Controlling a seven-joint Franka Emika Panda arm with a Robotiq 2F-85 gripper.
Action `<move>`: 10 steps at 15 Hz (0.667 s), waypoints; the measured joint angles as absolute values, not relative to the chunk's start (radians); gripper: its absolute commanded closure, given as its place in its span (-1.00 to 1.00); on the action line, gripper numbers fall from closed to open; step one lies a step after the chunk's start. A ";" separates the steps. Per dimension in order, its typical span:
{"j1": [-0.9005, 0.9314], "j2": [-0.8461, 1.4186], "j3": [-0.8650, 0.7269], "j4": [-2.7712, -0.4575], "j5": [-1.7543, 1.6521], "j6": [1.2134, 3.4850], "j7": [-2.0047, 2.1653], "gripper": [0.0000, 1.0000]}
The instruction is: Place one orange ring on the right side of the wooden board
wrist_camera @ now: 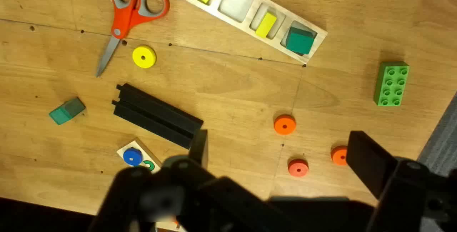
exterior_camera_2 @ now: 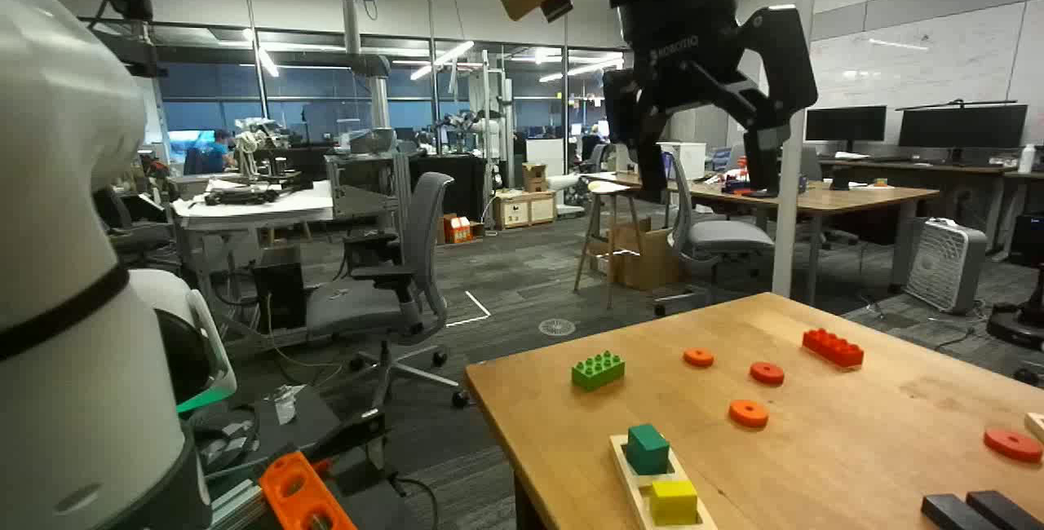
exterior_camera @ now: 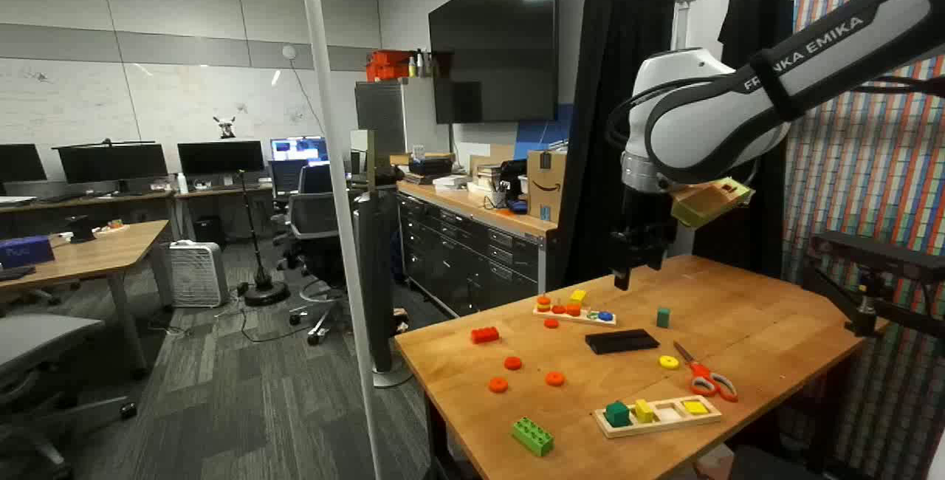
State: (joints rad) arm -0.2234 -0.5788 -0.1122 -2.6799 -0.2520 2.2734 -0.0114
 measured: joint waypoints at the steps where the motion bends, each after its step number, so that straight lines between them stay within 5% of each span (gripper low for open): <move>1: -0.223 -0.579 -0.112 -2.677 -0.252 2.273 -0.011 -1.00; 10: -0.223 -0.565 -0.112 -2.680 -0.251 2.276 -0.011 -1.00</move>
